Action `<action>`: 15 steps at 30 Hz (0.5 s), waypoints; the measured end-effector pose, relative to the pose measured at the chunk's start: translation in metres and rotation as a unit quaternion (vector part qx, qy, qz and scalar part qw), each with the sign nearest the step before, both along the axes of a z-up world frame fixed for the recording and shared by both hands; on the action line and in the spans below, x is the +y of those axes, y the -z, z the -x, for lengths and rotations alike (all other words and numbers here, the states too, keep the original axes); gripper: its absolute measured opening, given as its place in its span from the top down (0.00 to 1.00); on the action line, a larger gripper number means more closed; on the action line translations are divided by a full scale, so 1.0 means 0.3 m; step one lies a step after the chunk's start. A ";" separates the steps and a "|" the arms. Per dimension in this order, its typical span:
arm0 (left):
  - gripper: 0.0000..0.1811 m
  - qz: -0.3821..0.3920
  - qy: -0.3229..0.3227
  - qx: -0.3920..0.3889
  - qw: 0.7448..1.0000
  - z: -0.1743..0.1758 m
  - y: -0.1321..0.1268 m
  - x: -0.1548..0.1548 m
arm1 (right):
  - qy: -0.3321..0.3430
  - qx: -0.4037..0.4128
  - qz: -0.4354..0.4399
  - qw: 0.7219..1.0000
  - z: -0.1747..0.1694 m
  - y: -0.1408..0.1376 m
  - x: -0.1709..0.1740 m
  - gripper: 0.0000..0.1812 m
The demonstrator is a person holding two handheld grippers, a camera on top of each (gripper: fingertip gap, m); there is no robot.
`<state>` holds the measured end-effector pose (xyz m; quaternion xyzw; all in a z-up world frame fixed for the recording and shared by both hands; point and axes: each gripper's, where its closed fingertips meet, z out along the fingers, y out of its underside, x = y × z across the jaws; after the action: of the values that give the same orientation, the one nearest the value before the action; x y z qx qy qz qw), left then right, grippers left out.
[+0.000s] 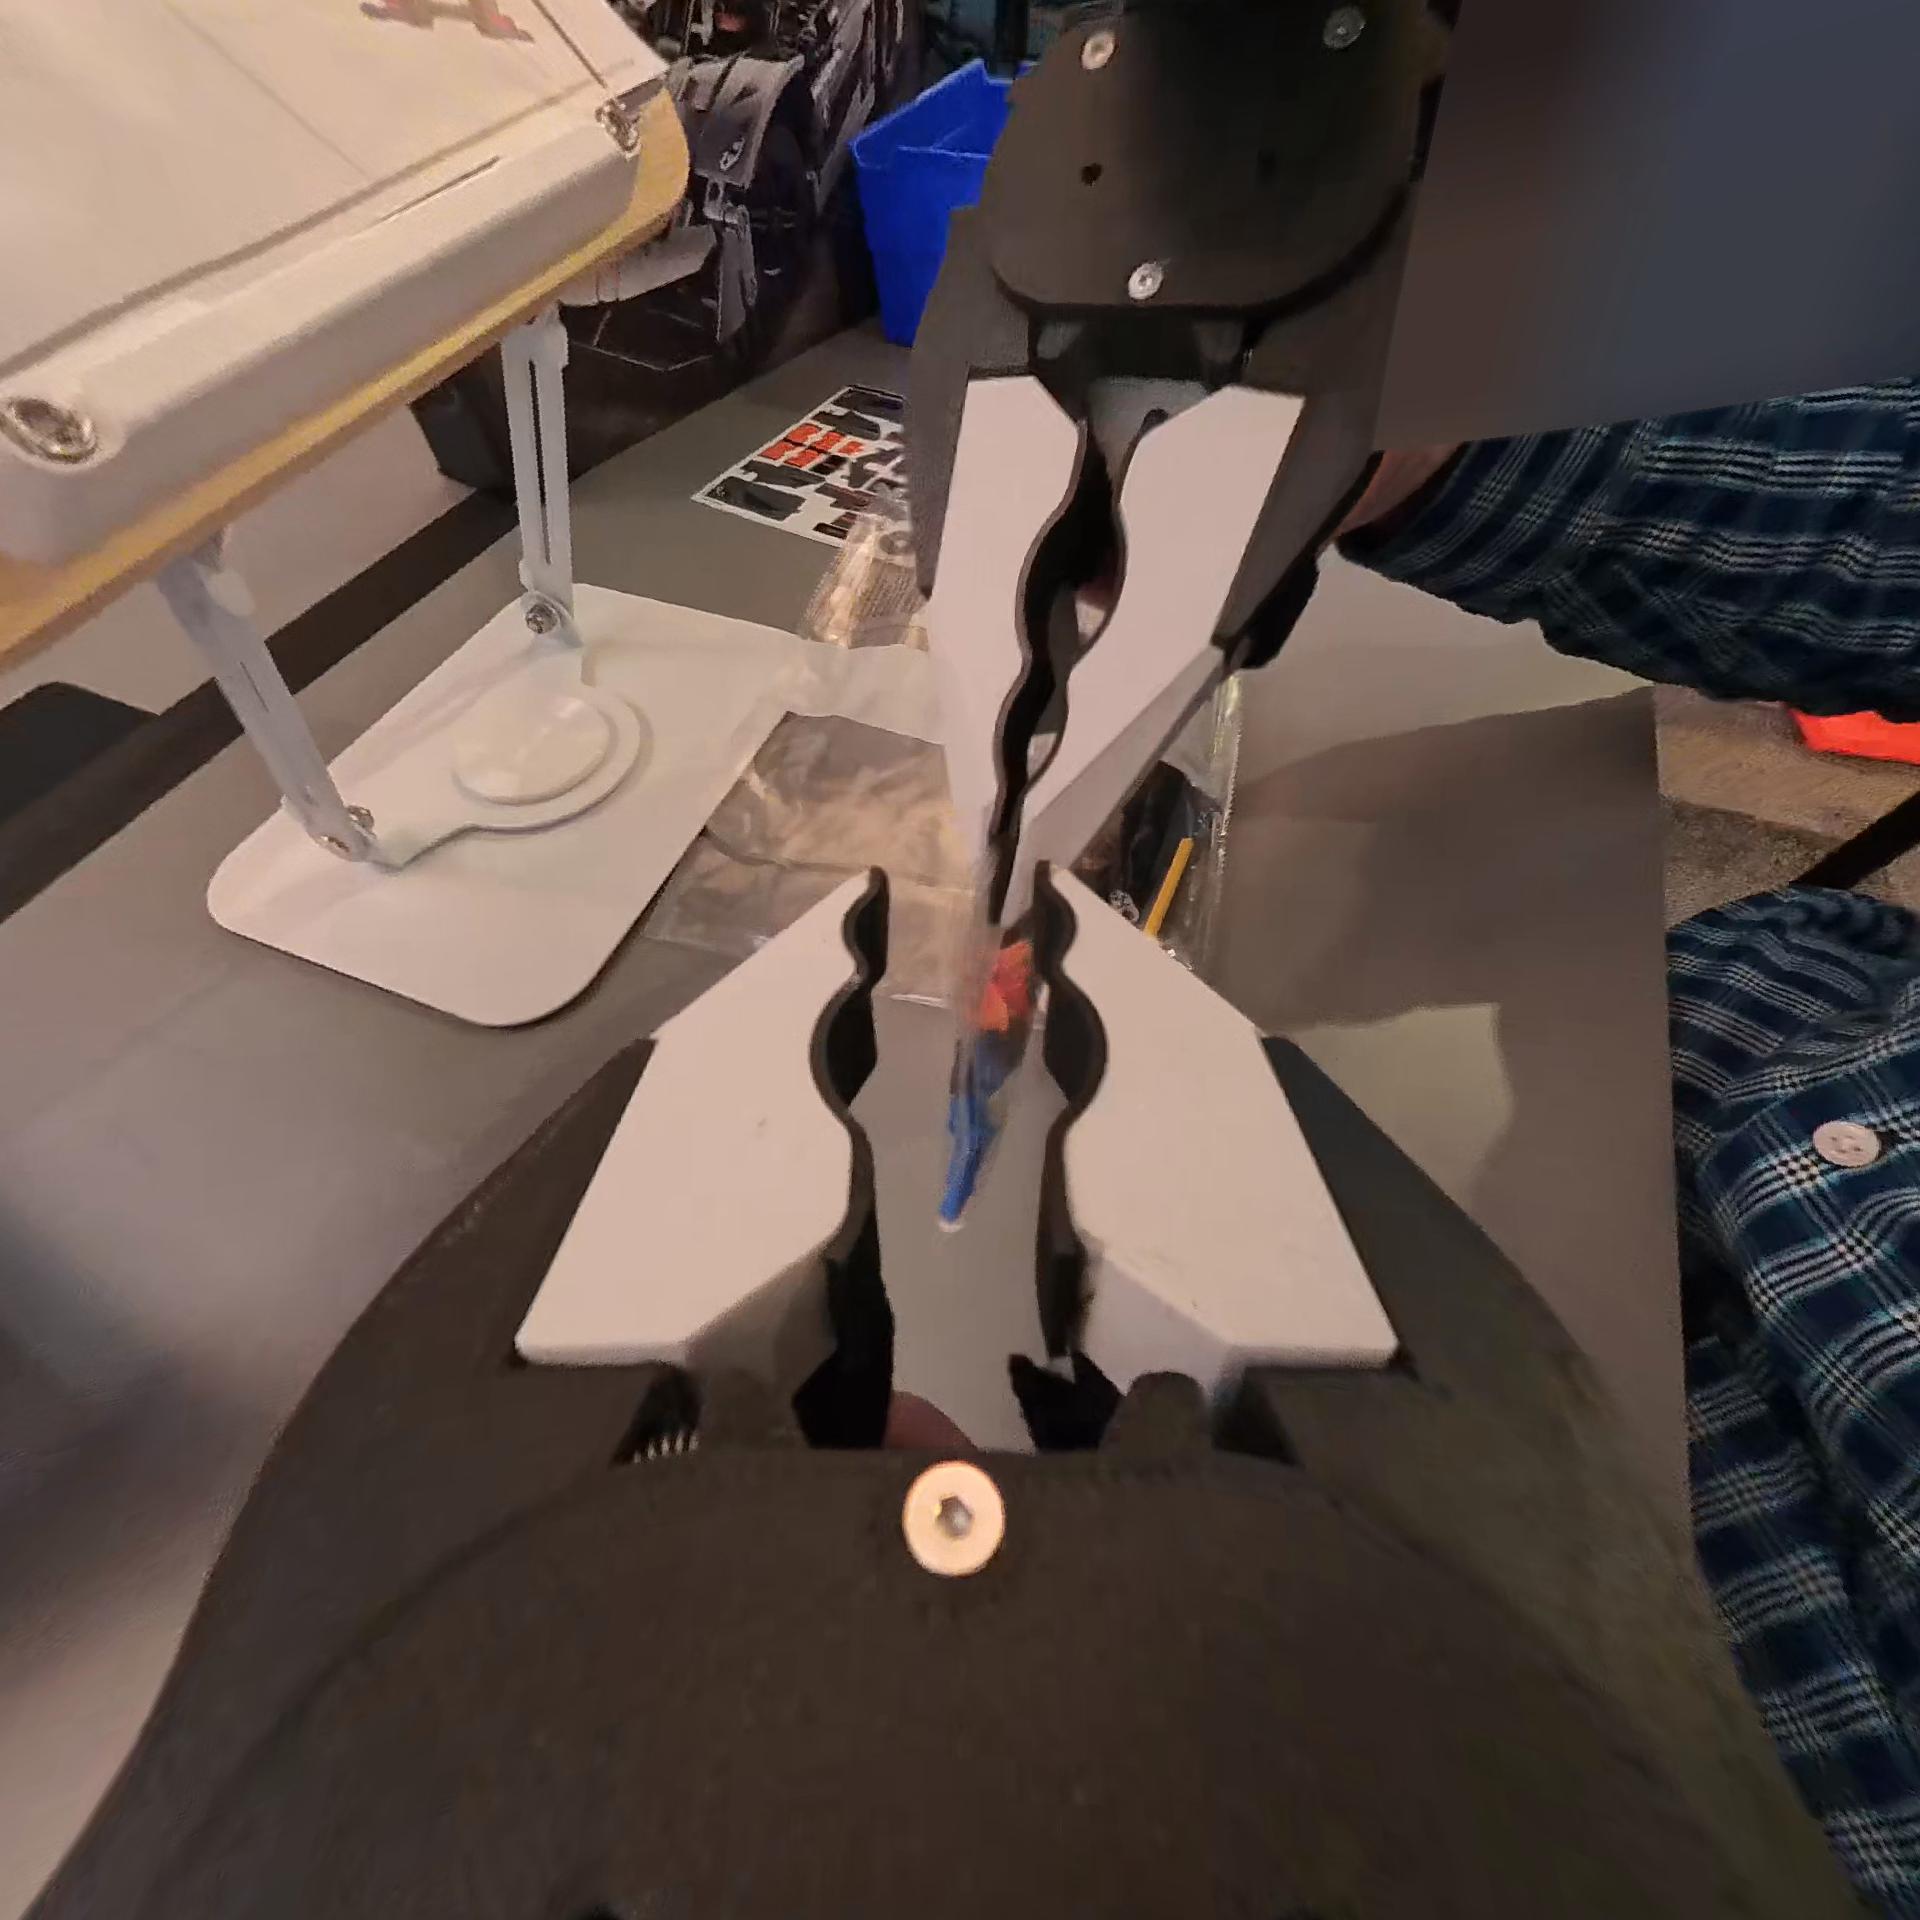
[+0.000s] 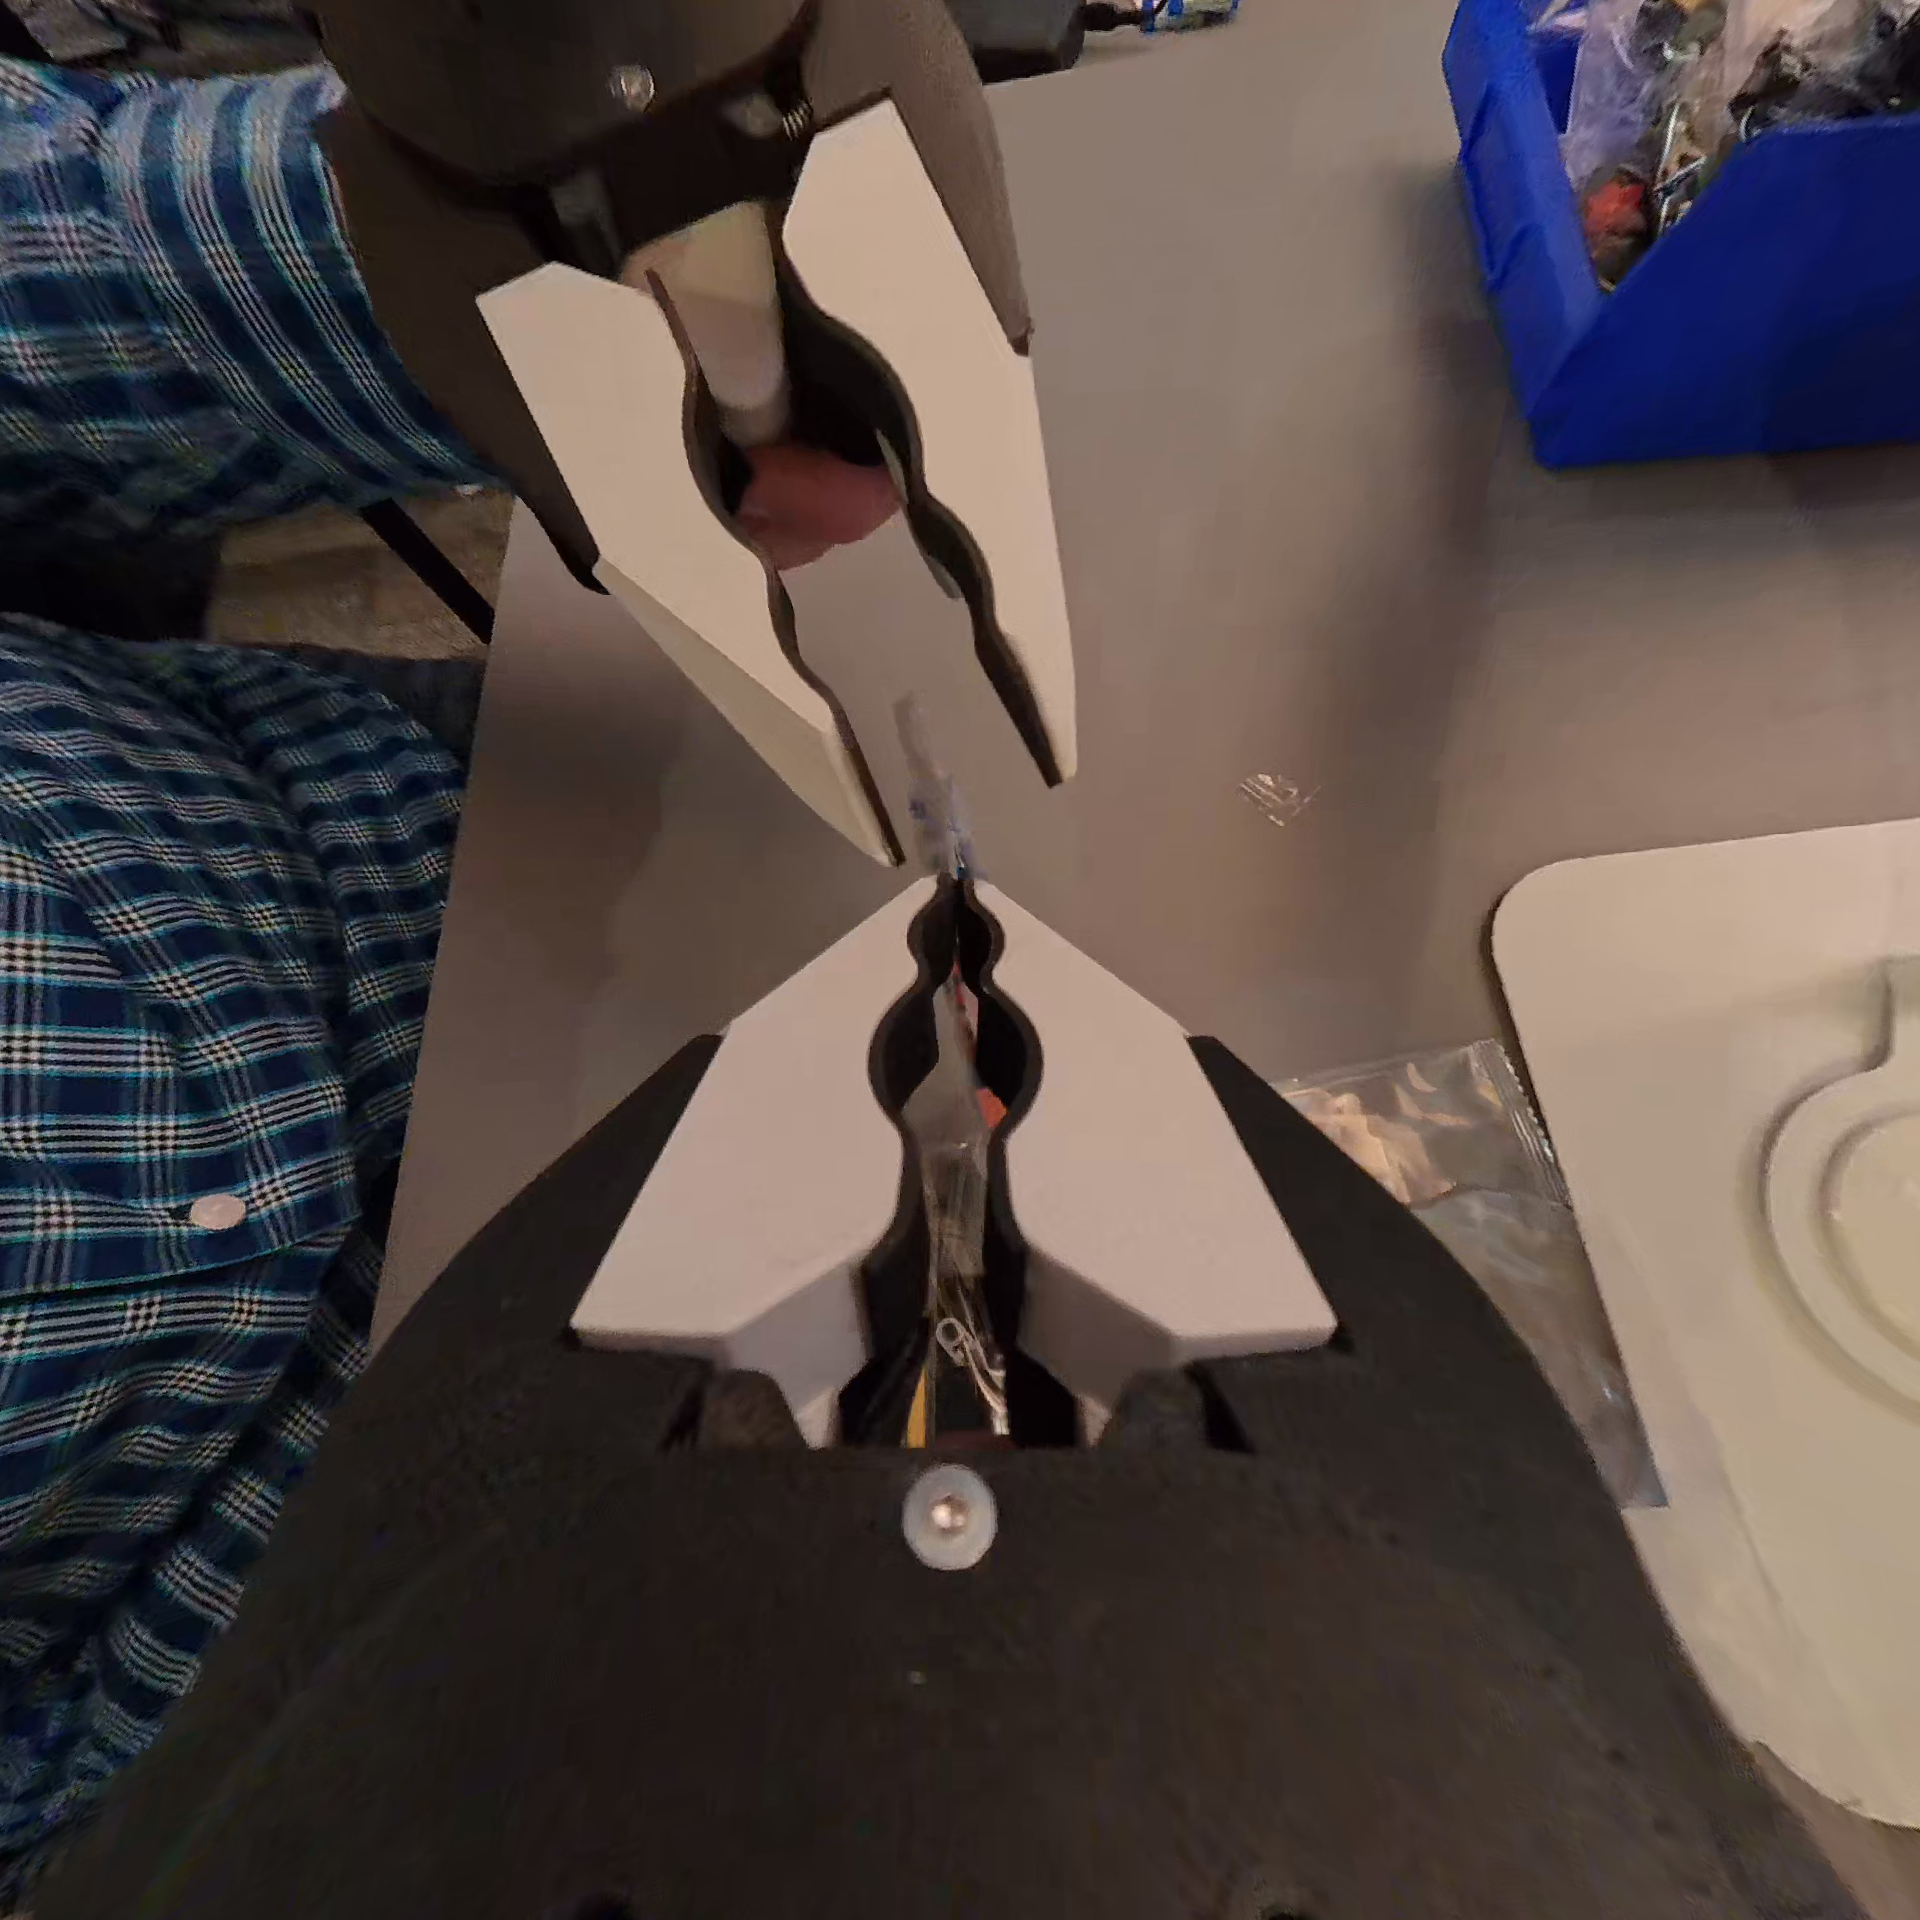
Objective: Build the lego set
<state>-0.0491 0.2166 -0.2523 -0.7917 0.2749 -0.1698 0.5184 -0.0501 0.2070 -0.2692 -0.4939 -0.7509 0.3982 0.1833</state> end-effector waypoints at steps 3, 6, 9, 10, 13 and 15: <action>1.00 0.010 0.015 0.017 1.000 -0.019 0.006 0.003 | -0.001 -0.007 -0.031 0.999 0.005 0.011 0.003 1.00; 1.00 0.021 0.017 0.007 1.000 -0.022 0.012 0.006 | -0.001 -0.008 -0.050 0.999 0.004 0.016 0.009 1.00; 1.00 0.035 0.017 -0.009 0.999 -0.023 0.017 0.004 | 0.001 -0.004 -0.062 0.998 0.003 0.021 0.008 1.00; 1.00 0.038 0.018 -0.015 0.999 -0.023 0.017 0.004 | 0.002 -0.002 -0.060 0.998 0.004 0.021 0.008 1.00; 1.00 0.045 0.012 -0.015 0.999 -0.018 0.028 0.008 | 0.006 0.004 -0.081 0.997 0.010 0.031 0.012 1.00; 1.00 0.056 -0.006 -0.027 0.998 -0.006 0.041 0.019 | 0.019 0.010 -0.119 0.993 0.019 0.043 0.025 1.00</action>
<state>-0.0472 0.2224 -0.2647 -0.8163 0.2458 -0.2029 0.4818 -0.0558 0.2146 -0.2822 -0.4786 -0.7819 0.3070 0.2556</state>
